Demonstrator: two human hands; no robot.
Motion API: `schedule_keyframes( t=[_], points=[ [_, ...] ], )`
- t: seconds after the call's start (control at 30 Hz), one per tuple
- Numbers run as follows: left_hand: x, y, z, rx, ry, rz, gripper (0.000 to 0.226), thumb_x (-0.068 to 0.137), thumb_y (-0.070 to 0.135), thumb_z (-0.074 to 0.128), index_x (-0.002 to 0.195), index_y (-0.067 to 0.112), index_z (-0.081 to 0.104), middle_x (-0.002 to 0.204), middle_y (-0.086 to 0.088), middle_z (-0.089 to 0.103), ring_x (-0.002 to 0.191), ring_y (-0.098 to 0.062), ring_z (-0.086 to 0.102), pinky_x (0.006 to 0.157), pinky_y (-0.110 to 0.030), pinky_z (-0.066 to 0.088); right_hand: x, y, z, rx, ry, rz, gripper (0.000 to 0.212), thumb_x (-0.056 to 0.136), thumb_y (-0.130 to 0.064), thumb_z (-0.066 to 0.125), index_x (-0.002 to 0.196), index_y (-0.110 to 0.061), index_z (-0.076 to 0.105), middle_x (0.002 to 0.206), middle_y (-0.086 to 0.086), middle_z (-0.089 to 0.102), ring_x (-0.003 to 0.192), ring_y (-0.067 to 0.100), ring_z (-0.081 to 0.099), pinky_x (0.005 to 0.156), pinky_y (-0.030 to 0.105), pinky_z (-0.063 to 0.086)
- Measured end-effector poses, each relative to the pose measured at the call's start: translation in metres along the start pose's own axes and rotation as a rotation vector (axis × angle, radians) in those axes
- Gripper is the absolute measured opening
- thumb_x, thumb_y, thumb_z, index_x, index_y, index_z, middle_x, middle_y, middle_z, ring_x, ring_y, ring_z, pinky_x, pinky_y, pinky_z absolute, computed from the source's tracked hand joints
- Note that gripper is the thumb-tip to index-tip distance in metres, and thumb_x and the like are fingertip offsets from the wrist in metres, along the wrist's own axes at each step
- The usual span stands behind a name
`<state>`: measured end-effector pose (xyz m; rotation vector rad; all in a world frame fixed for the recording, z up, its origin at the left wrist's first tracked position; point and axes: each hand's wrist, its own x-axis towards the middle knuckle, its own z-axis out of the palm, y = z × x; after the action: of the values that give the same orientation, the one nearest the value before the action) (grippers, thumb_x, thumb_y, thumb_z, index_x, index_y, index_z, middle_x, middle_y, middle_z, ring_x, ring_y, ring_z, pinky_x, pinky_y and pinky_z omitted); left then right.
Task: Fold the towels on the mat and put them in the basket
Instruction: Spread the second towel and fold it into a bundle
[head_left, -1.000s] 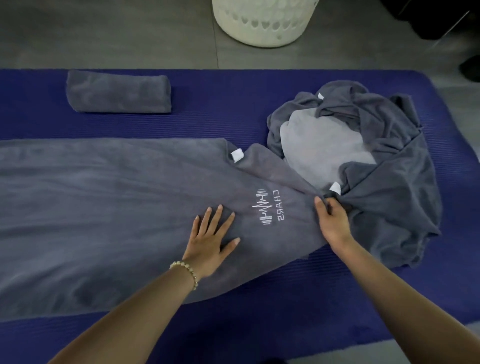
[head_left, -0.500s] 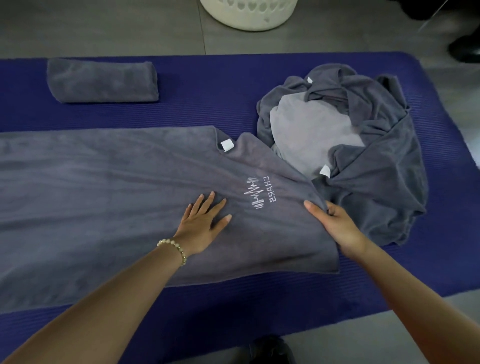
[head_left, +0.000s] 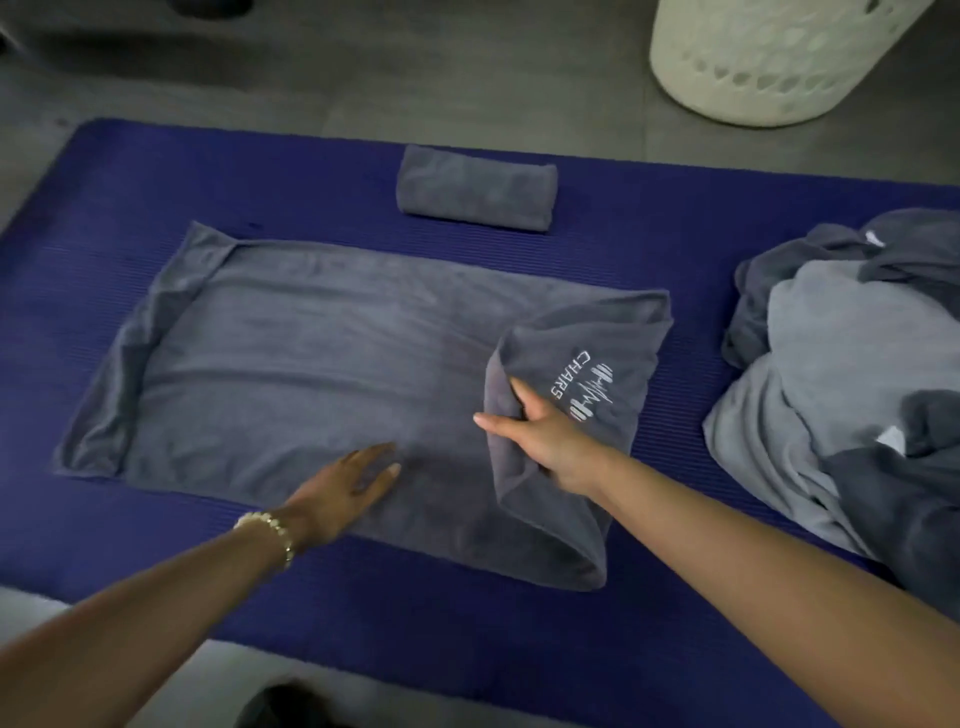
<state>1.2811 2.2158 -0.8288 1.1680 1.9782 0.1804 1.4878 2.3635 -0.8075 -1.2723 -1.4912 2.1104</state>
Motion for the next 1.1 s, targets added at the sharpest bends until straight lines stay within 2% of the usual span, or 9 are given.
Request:
schedule_keyframes(
  t=[0.1, 0.17, 0.3, 0.47, 0.57, 0.7, 0.8, 0.93, 1.1],
  points=[
    [-0.011, -0.054, -0.007, -0.058, 0.161, -0.136, 0.049, 0.091, 0.045, 0.056, 0.131, 0.019, 0.054, 0.129, -0.006, 0.06, 0.121, -0.024, 0.055, 0.107, -0.039, 0.038, 0.024, -0.007, 0.06, -0.056, -0.098, -0.034, 0.063, 0.084, -0.018, 0.072, 0.141, -0.018, 0.044, 0.136, -0.005, 0.054, 0.127, 0.008, 0.049, 0.109, 0.026, 0.038],
    [-0.012, -0.079, -0.008, -0.086, 0.235, -0.191, 0.052, 0.09, 0.049, 0.055, 0.131, 0.017, 0.054, 0.127, -0.008, 0.06, 0.12, -0.03, 0.054, 0.104, -0.045, 0.041, 0.036, -0.011, 0.092, -0.025, -0.172, -0.027, 0.068, 0.086, -0.013, 0.069, 0.145, -0.016, 0.036, 0.133, -0.005, 0.054, 0.123, 0.007, 0.049, 0.105, 0.024, 0.04],
    [-0.015, -0.104, -0.014, -0.159, 0.367, -0.327, 0.052, 0.093, 0.04, 0.055, 0.137, 0.013, 0.046, 0.135, -0.01, 0.05, 0.126, -0.032, 0.044, 0.107, -0.042, 0.036, 0.054, 0.004, 0.122, -0.127, -0.135, 0.065, 0.064, 0.088, -0.014, 0.067, 0.143, -0.017, 0.035, 0.098, 0.002, 0.059, 0.083, 0.009, 0.057, 0.077, 0.028, 0.052],
    [-0.017, -0.113, -0.021, -0.602, 0.622, -0.585, 0.065, 0.09, 0.036, 0.062, 0.139, 0.005, 0.035, 0.141, -0.017, 0.028, 0.124, -0.034, 0.04, 0.11, -0.04, 0.033, 0.057, 0.039, 0.136, -0.41, -0.094, 0.216, 0.038, 0.082, -0.037, 0.072, 0.107, -0.015, 0.052, 0.091, 0.0, 0.06, 0.078, 0.014, 0.059, 0.076, 0.033, 0.055],
    [-0.013, -0.131, -0.023, -0.877, 0.694, -0.761, 0.062, 0.085, 0.041, 0.067, 0.126, 0.0, 0.044, 0.132, -0.017, 0.043, 0.111, -0.032, 0.052, 0.103, -0.041, 0.042, 0.06, 0.04, 0.147, -0.63, -0.043, 0.114, 0.042, 0.074, -0.048, 0.077, 0.094, -0.018, 0.054, 0.082, -0.007, 0.059, 0.074, 0.009, 0.058, 0.068, 0.027, 0.051],
    [-0.019, -0.157, -0.022, -1.098, 0.717, -0.73, 0.055, 0.084, 0.036, 0.071, 0.118, -0.003, 0.053, 0.096, -0.009, 0.06, 0.069, -0.014, 0.059, 0.076, -0.03, 0.053, 0.053, 0.051, 0.166, -1.038, -0.081, -0.074, 0.062, 0.064, -0.057, 0.079, 0.104, -0.02, 0.051, 0.101, -0.009, 0.049, 0.096, 0.012, 0.053, 0.082, 0.03, 0.044],
    [-0.024, -0.163, -0.019, -1.185, 0.695, -0.651, 0.044, 0.089, 0.028, 0.066, 0.117, -0.004, 0.058, 0.082, -0.003, 0.058, 0.068, -0.009, 0.056, 0.066, -0.02, 0.053, 0.048, 0.066, 0.17, -1.122, -0.02, -0.182, 0.062, 0.064, -0.053, 0.08, 0.105, -0.018, 0.05, 0.109, -0.006, 0.047, 0.105, 0.015, 0.051, 0.081, 0.03, 0.041],
    [-0.021, -0.15, -0.019, -1.317, 0.625, -0.57, 0.045, 0.091, 0.025, 0.064, 0.124, -0.001, 0.049, 0.086, -0.004, 0.065, 0.061, -0.007, 0.061, 0.051, -0.014, 0.053, 0.053, 0.065, 0.171, -1.12, 0.006, -0.17, 0.049, 0.067, -0.05, 0.08, 0.096, -0.02, 0.055, 0.101, -0.01, 0.046, 0.097, 0.013, 0.054, 0.072, 0.027, 0.039],
    [-0.021, -0.123, -0.005, -1.149, 0.501, -0.495, 0.048, 0.087, 0.029, 0.069, 0.122, -0.001, 0.052, 0.087, -0.004, 0.065, 0.065, -0.01, 0.062, 0.058, -0.021, 0.056, 0.055, 0.068, 0.175, -1.095, -0.017, -0.19, 0.03, 0.074, -0.041, 0.078, 0.076, -0.023, 0.054, 0.091, -0.013, 0.049, 0.081, 0.008, 0.053, 0.068, 0.023, 0.04]
  ],
)
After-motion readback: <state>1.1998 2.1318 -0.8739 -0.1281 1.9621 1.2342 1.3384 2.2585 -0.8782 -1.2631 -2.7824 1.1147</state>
